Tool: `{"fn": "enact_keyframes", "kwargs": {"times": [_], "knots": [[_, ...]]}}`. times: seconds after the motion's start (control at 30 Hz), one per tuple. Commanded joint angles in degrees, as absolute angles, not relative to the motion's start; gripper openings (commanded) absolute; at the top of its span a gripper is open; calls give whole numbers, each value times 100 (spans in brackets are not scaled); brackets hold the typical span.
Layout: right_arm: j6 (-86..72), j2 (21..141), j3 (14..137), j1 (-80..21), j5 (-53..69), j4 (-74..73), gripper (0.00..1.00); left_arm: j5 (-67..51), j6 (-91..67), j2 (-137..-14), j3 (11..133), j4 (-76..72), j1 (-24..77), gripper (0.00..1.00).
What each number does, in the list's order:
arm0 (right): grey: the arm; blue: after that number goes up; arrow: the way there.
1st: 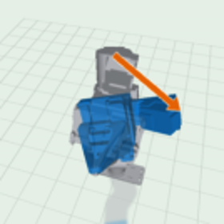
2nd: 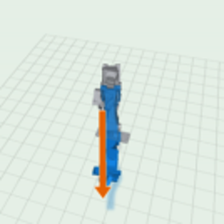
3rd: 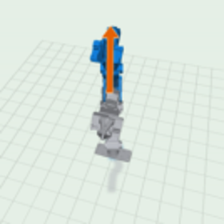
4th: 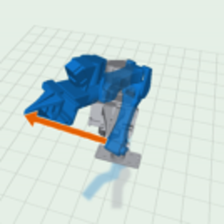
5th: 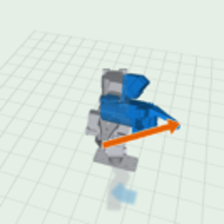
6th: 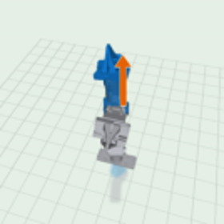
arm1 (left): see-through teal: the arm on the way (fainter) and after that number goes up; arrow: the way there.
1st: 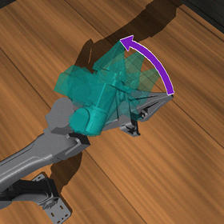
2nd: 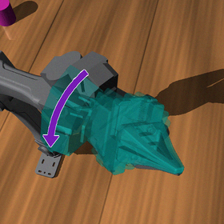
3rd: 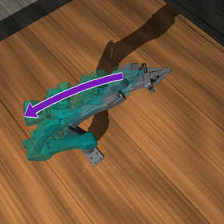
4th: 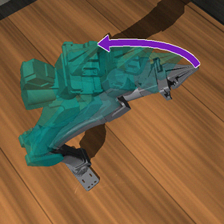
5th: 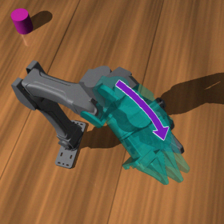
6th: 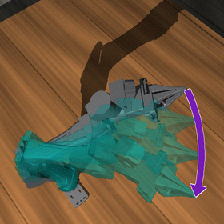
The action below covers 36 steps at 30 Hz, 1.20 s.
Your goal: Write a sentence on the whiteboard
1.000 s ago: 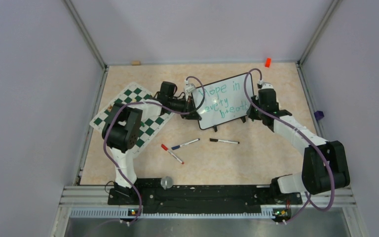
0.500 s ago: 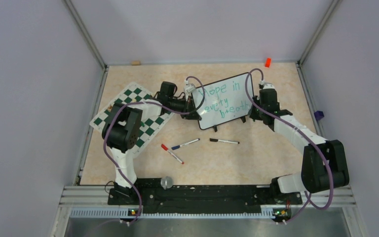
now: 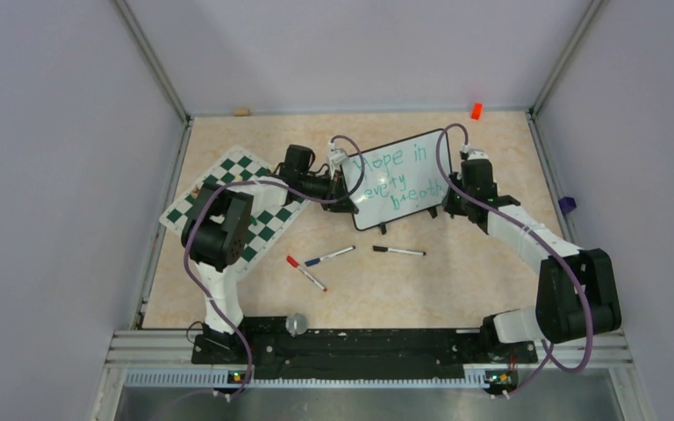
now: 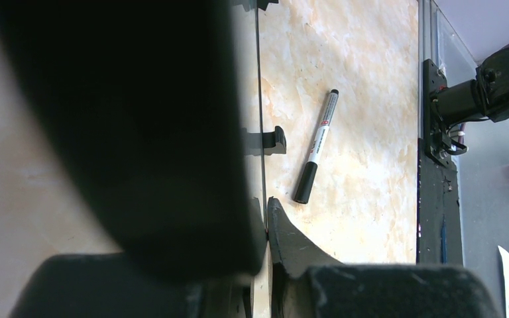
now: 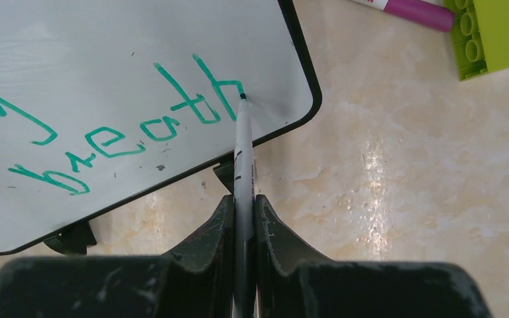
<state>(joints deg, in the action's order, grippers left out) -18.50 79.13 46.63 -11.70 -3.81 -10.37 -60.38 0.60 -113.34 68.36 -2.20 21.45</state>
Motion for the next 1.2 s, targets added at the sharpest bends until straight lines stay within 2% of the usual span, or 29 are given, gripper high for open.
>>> {"fn": "enact_keyframes", "kwargs": {"times": [0.0,0.23,0.67,0.7,0.83,0.9,1.07,1.17], "knots": [[-1806,7732,4617,-1116,-295,-1077,0,-5975,358,-11289,6806,-26,2256,0],[-1825,7419,4665,-1112,-200,-1249,0,-5967,358,-11289,6807,-26,2254,0],[-1970,6110,4408,-1115,-701,-1401,0,-5943,354,-11262,6791,-26,2256,0],[-1984,6091,4385,-1108,-691,-1398,0,-5946,366,-11252,6786,-26,2257,1],[-2011,5994,4304,-1108,-557,-1343,0,-5898,346,-11110,6627,-97,2256,28],[-2017,5945,4274,-1114,-512,-1320,0,-5871,344,-11056,6588,-111,2254,33],[-1992,5935,4250,-1110,-495,-1289,0,-5817,318,-10976,6539,-118,2253,34],[-1974,6259,4296,-1114,-423,-1252,0,-5801,286,-11014,6569,-121,2253,27]]}}
